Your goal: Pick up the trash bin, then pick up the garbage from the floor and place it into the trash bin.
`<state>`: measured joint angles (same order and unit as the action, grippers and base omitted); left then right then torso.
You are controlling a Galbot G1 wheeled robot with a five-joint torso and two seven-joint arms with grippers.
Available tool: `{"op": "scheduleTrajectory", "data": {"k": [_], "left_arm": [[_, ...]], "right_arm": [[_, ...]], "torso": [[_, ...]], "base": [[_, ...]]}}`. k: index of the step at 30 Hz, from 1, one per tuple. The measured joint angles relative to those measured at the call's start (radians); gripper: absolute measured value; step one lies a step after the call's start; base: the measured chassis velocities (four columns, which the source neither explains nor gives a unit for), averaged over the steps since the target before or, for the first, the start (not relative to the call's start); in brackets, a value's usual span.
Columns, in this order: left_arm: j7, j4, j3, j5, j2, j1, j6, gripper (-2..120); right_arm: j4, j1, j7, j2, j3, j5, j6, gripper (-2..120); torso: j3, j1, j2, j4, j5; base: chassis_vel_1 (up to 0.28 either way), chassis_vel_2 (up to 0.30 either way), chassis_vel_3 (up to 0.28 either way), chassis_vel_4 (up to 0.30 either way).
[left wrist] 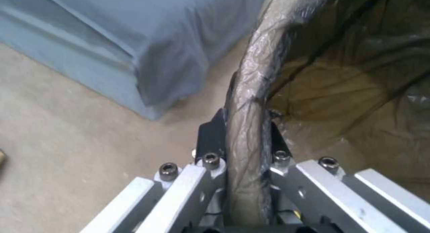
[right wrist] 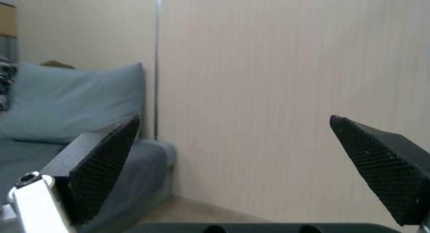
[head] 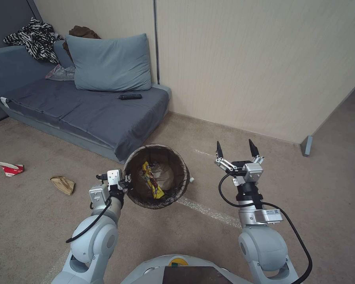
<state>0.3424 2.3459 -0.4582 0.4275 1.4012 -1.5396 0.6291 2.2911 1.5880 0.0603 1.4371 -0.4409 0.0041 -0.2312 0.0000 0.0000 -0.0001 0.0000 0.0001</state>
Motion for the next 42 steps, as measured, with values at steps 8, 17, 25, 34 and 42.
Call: {"op": "scheduleTrajectory", "data": {"k": [8,17,25,34,42], "left_arm": [[-0.026,-0.013,-0.032,-0.041,-0.010,0.000,-0.030,4],[-0.051,-0.019,-0.034,-0.076,-0.008,-0.007,-0.055,4],[-0.051,-0.019,-0.030,-0.083,-0.006,-0.009,-0.053,4],[-0.050,-0.016,-0.024,-0.080,-0.001,-0.010,-0.052,4],[-0.050,-0.012,-0.025,-0.081,-0.002,-0.010,-0.051,4]], "right_arm": [[-0.045,0.031,0.059,0.046,-0.036,-0.008,0.010,100],[-0.152,0.035,0.075,0.072,-0.046,-0.019,-0.078,98],[-0.156,0.026,0.066,0.080,-0.041,-0.019,-0.078,98],[-0.156,0.023,0.058,0.079,-0.043,-0.018,-0.078,95],[-0.156,0.017,0.051,0.080,-0.045,-0.014,-0.078,92]], "torso": [[0.000,0.000,0.000,0.0000,-0.0001],[0.000,0.000,0.000,0.0000,0.0000],[0.000,0.000,0.000,0.0000,-0.0001],[0.000,0.000,0.000,-0.0001,-0.0001],[0.000,0.000,0.000,0.0000,-0.0001]], "base": [[0.000,0.000,0.000,0.000],[0.000,0.000,0.000,0.000],[0.000,0.000,0.000,0.000],[0.000,0.000,0.000,0.000],[0.000,0.000,0.000,0.000]]}}
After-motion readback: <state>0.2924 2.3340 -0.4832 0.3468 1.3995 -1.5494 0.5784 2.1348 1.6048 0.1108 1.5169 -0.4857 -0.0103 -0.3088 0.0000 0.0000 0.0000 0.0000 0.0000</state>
